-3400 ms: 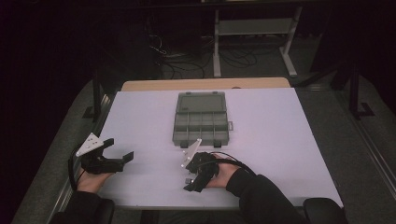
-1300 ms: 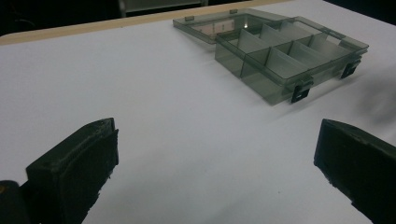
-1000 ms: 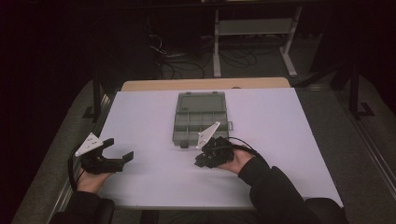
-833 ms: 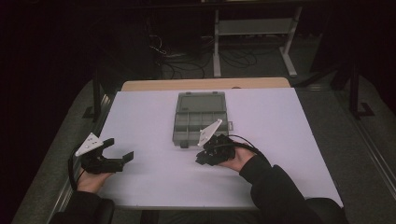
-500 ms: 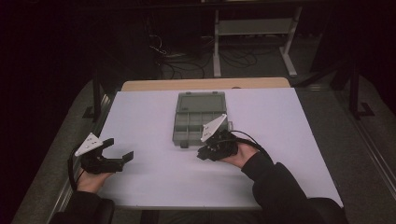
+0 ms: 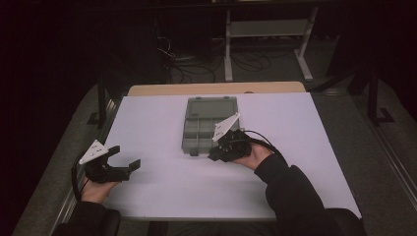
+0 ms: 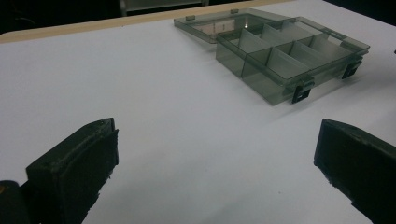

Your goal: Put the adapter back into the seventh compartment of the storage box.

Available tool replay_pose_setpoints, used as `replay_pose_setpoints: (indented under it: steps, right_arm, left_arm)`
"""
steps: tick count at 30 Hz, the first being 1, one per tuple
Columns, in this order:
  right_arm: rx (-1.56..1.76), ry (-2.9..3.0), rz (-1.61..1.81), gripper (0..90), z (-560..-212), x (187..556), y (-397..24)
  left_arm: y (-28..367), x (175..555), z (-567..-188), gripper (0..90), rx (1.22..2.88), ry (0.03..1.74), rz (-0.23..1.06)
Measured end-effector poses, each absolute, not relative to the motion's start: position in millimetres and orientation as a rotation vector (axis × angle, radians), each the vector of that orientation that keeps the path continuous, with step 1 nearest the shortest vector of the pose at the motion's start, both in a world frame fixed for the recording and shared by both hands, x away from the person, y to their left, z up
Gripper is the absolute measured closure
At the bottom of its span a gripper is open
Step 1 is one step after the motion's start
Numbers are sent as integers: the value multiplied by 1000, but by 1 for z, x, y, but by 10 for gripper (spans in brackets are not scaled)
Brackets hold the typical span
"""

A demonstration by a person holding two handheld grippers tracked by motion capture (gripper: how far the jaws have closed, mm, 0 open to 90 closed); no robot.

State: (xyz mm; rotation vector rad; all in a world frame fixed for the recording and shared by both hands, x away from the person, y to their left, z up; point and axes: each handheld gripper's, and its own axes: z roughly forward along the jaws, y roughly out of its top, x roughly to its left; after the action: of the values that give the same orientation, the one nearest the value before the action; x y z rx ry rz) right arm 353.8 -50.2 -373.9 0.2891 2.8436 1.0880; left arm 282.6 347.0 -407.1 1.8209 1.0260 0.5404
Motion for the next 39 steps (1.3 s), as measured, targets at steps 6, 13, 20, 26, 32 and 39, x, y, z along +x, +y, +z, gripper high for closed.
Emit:
replay_pose_setpoints:
  steps: [6,13,20,26,32,39]
  right_arm:
    - [294,2826,1082,747,-370,362,-52]
    - [322,2818,1068,747,-367,372,-54]
    - [354,2805,1061,747,-364,383,-56]
    - [380,2786,1043,747,-361,390,-59]
    - [400,2786,1029,747,-363,398,-58]
    - [440,2774,1018,747,-367,407,-60]
  left_arm:
    - [347,283,-407,0,1818,1027,538]
    - [347,283,-407,0,1819,1025,540]
    - [348,283,-407,0,1815,1027,541]
    - [348,283,-407,0,1812,1029,541]
    - [348,283,-407,0,1812,1028,541]
    - [348,282,-407,0,1813,1028,542]
